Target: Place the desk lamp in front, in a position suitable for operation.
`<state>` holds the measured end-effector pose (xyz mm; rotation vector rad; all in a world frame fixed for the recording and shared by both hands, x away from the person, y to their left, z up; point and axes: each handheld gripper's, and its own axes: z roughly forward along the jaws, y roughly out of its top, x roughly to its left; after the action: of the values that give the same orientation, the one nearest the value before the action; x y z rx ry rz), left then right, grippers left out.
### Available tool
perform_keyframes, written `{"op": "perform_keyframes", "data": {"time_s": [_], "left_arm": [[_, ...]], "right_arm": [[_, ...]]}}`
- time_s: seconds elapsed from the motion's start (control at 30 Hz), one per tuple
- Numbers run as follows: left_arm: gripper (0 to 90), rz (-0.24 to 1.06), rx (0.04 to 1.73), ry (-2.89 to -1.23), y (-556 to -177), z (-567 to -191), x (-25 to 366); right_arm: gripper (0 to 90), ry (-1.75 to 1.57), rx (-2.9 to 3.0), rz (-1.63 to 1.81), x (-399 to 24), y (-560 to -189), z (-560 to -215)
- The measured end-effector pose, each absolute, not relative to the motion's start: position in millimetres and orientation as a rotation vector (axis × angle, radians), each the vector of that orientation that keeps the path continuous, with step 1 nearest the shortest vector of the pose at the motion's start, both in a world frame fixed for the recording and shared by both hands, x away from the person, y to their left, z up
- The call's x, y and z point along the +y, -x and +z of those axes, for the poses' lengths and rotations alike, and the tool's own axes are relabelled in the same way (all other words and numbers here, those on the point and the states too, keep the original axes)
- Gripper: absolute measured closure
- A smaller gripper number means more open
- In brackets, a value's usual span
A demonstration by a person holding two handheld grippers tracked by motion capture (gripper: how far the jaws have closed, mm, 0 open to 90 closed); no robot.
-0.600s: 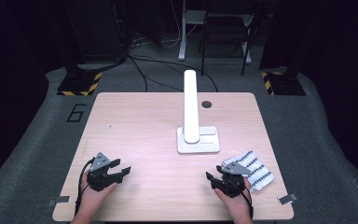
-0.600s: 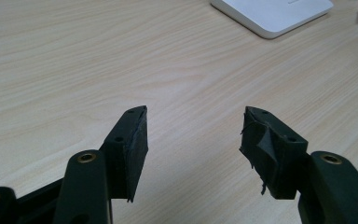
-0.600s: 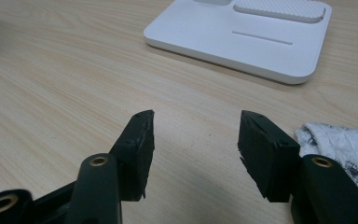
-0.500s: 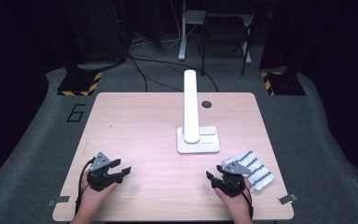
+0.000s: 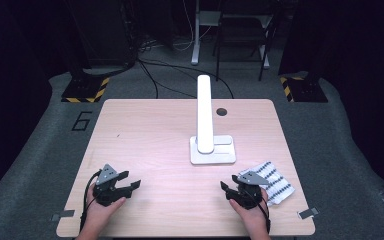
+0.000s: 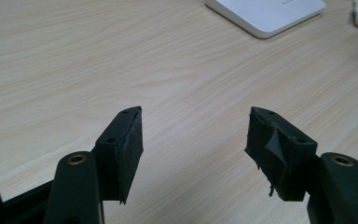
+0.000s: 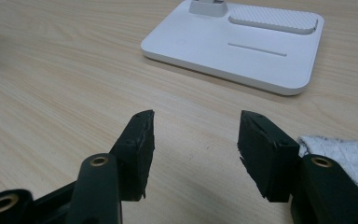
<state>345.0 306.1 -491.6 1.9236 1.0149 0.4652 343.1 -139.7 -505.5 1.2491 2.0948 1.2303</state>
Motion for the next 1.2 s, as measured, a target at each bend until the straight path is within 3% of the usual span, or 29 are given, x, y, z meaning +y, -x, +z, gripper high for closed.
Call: {"op": "perform_keyframes", "data": {"time_s": [0.17,0.5,1.2], "left_arm": [[34.3,0.465,1.008,-1.896,-345,-490,308],[42.3,0.438,1.012,-1.883,-351,-491,308],[44.6,0.443,0.963,-1.911,-347,-487,308]], "right_arm": [[45.3,-1.288,2.053,1.234,-140,-350,-498],[45.3,-1.269,2.029,1.221,-132,-366,-477],[43.0,-1.233,2.091,1.254,-99,-410,-472]]}}
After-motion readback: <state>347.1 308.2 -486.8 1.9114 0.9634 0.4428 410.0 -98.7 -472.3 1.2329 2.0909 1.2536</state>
